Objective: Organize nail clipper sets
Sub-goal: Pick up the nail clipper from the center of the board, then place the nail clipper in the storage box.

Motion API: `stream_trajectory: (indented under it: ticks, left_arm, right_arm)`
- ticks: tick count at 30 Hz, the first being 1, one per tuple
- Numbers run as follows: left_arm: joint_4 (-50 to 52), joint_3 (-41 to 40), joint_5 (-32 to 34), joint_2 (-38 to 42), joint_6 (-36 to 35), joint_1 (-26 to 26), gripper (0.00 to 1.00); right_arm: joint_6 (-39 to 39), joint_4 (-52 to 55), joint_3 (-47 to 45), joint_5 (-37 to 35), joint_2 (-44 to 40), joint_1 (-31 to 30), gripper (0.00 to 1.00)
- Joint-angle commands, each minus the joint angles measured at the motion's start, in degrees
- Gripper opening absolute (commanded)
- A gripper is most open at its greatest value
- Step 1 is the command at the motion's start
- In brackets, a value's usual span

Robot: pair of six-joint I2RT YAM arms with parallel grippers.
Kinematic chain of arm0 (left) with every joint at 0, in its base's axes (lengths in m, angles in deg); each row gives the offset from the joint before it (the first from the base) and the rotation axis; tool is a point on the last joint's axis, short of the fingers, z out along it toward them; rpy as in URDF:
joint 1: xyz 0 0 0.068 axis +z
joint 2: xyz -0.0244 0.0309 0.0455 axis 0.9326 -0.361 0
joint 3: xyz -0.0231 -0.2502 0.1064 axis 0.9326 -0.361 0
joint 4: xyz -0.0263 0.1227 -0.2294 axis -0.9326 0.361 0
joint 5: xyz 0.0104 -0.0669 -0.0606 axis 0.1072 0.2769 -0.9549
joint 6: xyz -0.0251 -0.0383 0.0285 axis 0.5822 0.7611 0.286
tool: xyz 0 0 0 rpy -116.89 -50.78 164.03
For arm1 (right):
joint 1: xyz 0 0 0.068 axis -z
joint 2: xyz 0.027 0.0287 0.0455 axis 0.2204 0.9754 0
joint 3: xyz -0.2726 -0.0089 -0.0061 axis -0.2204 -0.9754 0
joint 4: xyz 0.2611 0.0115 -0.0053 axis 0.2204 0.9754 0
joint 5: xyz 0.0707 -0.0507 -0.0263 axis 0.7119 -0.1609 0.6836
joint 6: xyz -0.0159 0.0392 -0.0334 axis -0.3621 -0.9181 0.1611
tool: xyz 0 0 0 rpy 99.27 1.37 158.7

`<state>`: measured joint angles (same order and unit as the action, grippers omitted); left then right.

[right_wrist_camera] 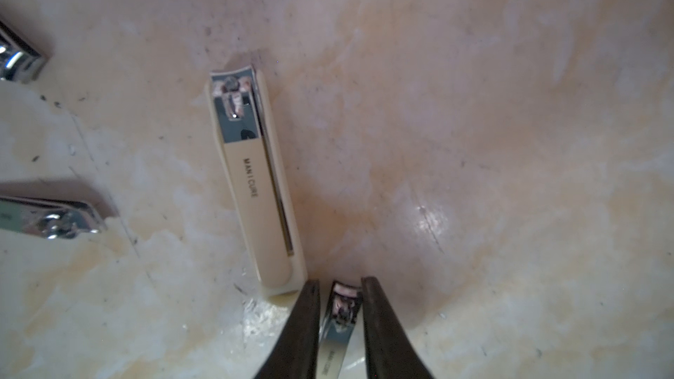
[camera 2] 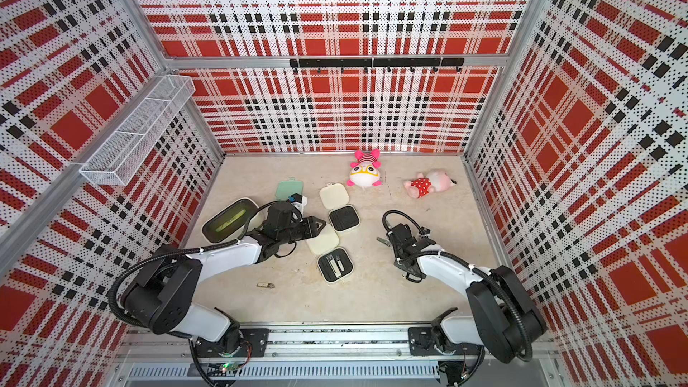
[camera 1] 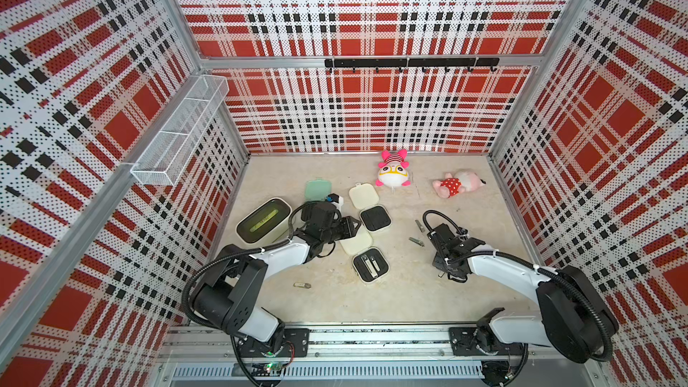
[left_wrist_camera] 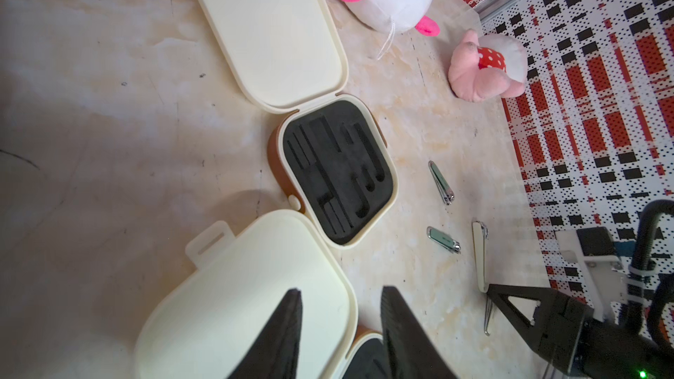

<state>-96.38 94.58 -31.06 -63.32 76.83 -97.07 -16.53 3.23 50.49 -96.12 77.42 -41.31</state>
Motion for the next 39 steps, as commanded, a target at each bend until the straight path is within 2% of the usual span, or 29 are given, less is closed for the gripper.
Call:
stream_trajectory:
  ticks: [1,4,15,22,28,34,39]
  left_arm:
    - [-1.52,-0.59,-1.15,-0.63,0.20,0.48,0.41]
    - [-1.73,-0.59,-1.19,-0.71,0.34,0.61,0.41]
    - [-1.68,0.02,-1.87,-3.41,1.16,0.87,0.38]
    - [-1.80,-0.24,-1.94,-5.67,1.92,1.68,0.37]
    - [-2.33,-1.15,-2.51,-7.56,2.79,2.30,0.36]
    - [-3.35,-2.89,-2.69,-7.75,3.81,2.74,0.36]
    - [-3.67,-3.89,-2.55,-7.46,3.98,3.20,0.36]
  right_arm:
    - [-0.15,-0.76,-0.85,0.27,0.55,0.52,0.24]
    - [0.17,-1.29,-1.22,0.95,0.37,0.54,0.23]
    - [4.19,-2.03,-0.87,5.17,-3.50,-0.22,0.05]
    - [11.06,-7.19,4.32,6.26,-5.06,-8.92,0.03]
    - [21.50,-14.20,13.73,6.06,3.19,-17.71,0.02]
    - [29.88,-18.81,21.28,9.20,13.54,-21.30,0.01]
    - [33.52,-22.08,22.47,10.68,17.23,-22.82,0.02]
